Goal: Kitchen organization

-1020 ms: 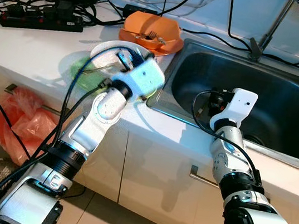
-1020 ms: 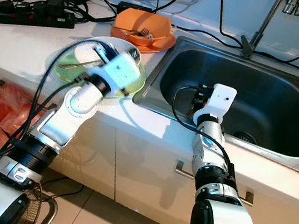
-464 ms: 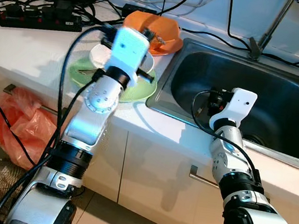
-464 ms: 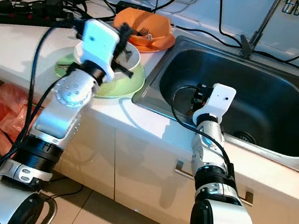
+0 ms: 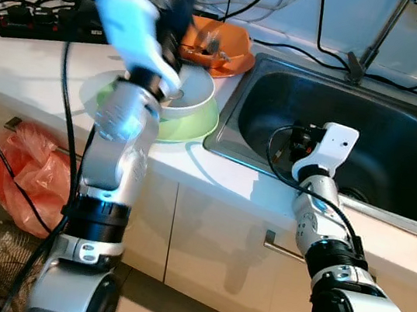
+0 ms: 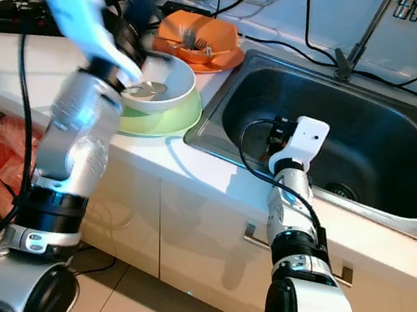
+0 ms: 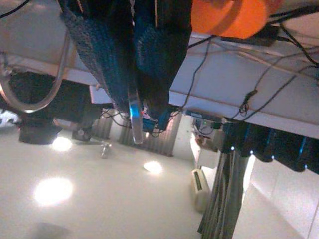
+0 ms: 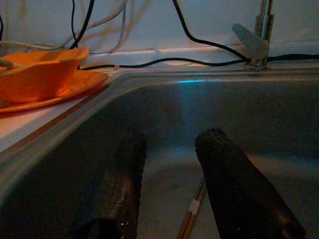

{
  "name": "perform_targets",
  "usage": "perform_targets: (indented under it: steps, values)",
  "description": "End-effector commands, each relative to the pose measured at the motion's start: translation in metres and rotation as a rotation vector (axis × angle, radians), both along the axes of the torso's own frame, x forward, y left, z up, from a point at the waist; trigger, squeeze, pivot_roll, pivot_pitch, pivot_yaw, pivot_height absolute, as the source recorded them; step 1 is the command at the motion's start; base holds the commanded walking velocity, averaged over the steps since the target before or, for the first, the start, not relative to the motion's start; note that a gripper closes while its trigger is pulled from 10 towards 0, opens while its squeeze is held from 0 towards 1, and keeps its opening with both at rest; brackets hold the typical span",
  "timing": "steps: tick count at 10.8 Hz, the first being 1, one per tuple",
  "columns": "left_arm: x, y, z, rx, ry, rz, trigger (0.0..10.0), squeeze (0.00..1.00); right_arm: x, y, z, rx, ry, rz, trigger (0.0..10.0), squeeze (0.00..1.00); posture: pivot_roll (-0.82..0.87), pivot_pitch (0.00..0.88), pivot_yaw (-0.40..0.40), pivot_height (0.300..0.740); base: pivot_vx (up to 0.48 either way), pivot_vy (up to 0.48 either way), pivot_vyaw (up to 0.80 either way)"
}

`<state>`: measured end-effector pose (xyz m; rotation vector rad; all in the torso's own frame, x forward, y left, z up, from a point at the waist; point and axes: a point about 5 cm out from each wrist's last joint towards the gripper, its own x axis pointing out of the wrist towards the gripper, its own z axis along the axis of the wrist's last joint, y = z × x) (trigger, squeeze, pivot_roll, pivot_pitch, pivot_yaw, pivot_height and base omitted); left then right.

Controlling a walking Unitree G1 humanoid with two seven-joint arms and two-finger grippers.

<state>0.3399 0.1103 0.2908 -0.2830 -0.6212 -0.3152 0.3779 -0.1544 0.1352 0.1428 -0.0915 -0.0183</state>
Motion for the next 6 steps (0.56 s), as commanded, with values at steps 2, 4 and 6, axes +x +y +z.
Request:
perform_targets:
  steps: [2, 4, 6]
  values:
    - [0.001, -0.002, 0.005, -0.153, 0.030, -0.119, 10.0, 0.00, -0.004, 0.005, -0.010, 0.034, 0.025, 0.027, 10.0, 0.00, 0.07, 0.039, -0.046, 0.740, 0.000, 0.000, 0.00]
    - [0.003, -0.010, -0.002, -0.193, 0.080, -0.185, 10.0, 0.00, -0.001, 0.007, 0.005, 0.009, -0.053, 0.039, 10.0, 0.00, 0.07, 0.037, -0.046, 0.740, 0.000, 0.000, 0.00]
    - [0.004, -0.017, -0.006, -0.206, 0.106, -0.224, 10.0, 0.00, 0.002, 0.007, 0.024, -0.015, -0.140, 0.046, 10.0, 0.00, 0.06, 0.036, -0.046, 0.740, 0.000, 0.000, 0.00]
